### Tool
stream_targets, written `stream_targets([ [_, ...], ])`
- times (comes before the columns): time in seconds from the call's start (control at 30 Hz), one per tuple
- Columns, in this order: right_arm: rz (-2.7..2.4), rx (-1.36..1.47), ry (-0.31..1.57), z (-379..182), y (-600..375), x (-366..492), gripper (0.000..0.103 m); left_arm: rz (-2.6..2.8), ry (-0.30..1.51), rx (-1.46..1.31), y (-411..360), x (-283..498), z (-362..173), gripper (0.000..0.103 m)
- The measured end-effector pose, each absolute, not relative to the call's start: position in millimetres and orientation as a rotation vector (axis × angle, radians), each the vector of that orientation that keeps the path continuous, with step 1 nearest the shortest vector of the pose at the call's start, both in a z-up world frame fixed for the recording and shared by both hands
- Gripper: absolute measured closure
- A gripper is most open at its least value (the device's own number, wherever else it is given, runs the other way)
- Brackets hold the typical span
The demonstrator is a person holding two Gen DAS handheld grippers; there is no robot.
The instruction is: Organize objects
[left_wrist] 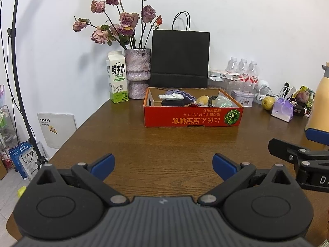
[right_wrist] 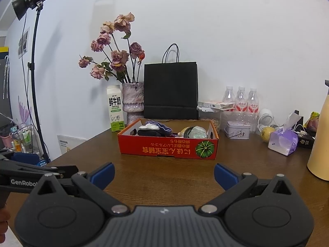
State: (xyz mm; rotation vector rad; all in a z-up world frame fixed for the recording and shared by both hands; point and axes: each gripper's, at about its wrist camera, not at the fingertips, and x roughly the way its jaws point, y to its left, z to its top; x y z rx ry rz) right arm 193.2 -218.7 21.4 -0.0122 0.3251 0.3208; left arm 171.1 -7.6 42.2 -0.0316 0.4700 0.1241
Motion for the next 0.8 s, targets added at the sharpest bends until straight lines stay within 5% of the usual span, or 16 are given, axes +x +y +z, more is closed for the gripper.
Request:
stream_targets([
  [0.8, 0.328, -0.012, 0.341, 12.2, -216.8, 195.6, 0.000, 0.117, 0.475, -0.006, -12.9, 176.1, 39.8, 0.000],
])
